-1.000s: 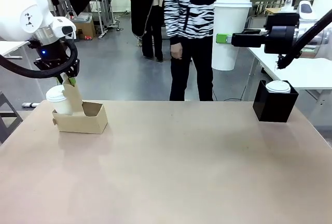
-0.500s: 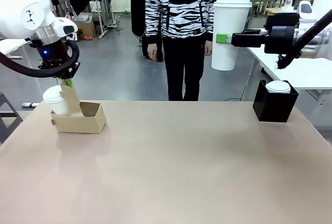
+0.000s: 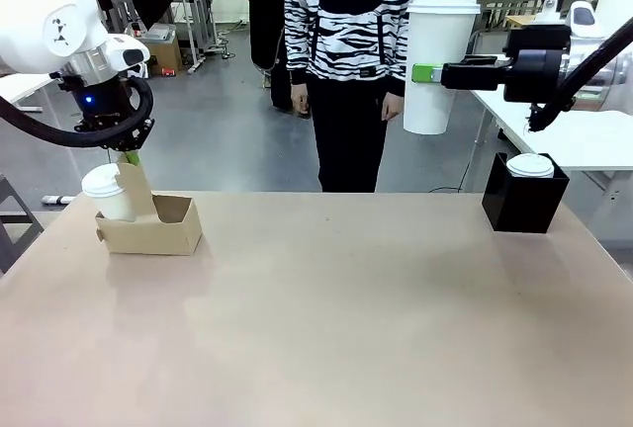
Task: Pour a drink into a cup and package it in a carrier.
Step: Position the Cup Carrier in the center of the table.
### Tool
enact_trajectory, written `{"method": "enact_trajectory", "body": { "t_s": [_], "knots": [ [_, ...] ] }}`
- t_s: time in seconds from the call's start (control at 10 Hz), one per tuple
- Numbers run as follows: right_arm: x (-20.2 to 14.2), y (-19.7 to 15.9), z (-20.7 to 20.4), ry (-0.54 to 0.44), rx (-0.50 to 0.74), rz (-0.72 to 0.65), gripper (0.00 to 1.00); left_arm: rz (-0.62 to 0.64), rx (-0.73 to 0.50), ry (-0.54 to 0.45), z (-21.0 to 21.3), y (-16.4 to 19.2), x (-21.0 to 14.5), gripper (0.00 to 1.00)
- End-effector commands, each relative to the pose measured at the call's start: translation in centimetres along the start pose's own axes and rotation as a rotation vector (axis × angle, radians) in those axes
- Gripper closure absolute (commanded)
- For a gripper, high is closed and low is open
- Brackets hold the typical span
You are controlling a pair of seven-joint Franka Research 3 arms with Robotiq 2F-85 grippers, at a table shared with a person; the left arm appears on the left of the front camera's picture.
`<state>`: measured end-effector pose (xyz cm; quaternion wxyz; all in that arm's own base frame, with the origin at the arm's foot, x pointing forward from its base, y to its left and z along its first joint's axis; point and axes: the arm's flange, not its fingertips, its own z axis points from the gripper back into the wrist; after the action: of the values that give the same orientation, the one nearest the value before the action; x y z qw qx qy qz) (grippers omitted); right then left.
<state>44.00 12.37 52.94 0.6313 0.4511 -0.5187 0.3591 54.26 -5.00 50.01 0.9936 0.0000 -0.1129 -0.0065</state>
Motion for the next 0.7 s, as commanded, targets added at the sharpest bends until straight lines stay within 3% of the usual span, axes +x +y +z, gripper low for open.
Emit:
{"method": "enact_trajectory", "body": {
  "t_s": [0.0, 0.3, 0.6],
  "knots": [
    [0.1, 0.0, -0.5, -0.024, -0.012, 0.026, 0.20, 0.044, 0.011, 0.004, 2.4, -1.7, -0.1, 0.98],
    [0.1, 0.0, -0.5, -0.024, -0.012, 0.026, 0.20, 0.080, -0.031, 0.011, 6.9, -7.8, -0.6, 0.98],
    [0.1, 0.0, -0.5, -0.024, -0.012, 0.026, 0.20, 0.101, -0.061, 0.004, 9.2, -16.4, -1.8, 0.98]
  ]
}}
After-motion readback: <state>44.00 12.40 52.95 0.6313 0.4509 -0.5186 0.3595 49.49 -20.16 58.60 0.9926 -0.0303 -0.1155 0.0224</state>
